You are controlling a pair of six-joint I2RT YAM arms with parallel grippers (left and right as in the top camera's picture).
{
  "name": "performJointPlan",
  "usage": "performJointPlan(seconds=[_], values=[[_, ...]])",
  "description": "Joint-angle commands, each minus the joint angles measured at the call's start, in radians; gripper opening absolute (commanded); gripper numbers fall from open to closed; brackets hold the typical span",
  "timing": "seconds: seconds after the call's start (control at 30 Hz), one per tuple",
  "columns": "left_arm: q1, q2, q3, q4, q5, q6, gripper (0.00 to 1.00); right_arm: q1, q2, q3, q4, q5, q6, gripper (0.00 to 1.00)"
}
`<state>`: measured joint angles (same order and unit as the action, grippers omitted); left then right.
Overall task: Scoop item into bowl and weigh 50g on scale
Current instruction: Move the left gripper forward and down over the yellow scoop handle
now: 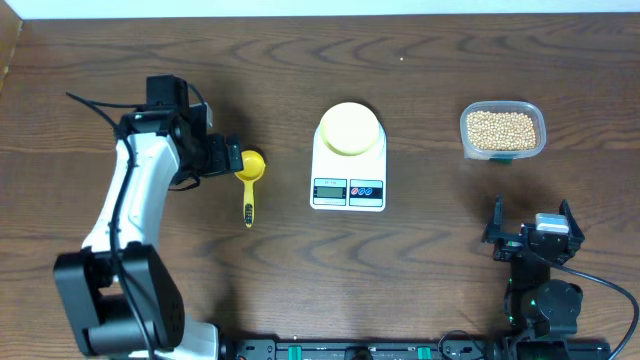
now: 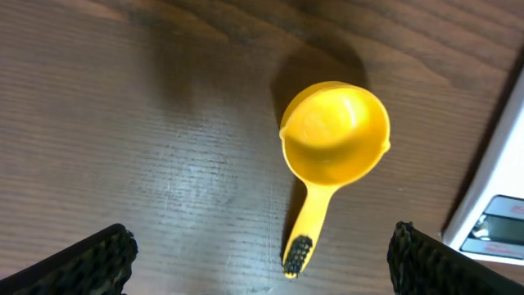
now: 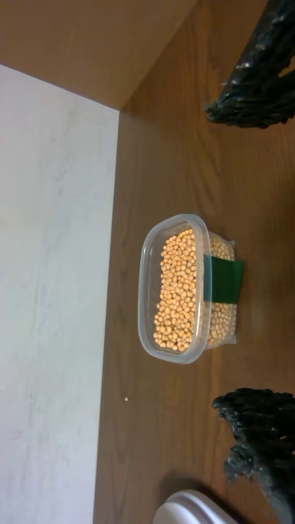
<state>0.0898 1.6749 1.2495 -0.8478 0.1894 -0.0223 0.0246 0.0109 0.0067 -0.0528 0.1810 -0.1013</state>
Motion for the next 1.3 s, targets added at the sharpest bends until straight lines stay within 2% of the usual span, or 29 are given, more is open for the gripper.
performJointPlan(seconds=[0.0,0.93,1.27], values=[[0.005,0.039,0.024,0.016,0.010,0.014,1.00,0.003,-0.005,-0.001,-0.003,0.015,0.011,0.99],[-0.021,0.063,0.023,0.102,-0.001,0.056,1.00,0.003,-0.005,-0.001,-0.003,0.015,0.011,0.99],[-0.037,0.148,0.023,0.126,-0.045,0.055,1.00,0.003,-0.005,-0.001,-0.003,0.014,0.011,0.99]])
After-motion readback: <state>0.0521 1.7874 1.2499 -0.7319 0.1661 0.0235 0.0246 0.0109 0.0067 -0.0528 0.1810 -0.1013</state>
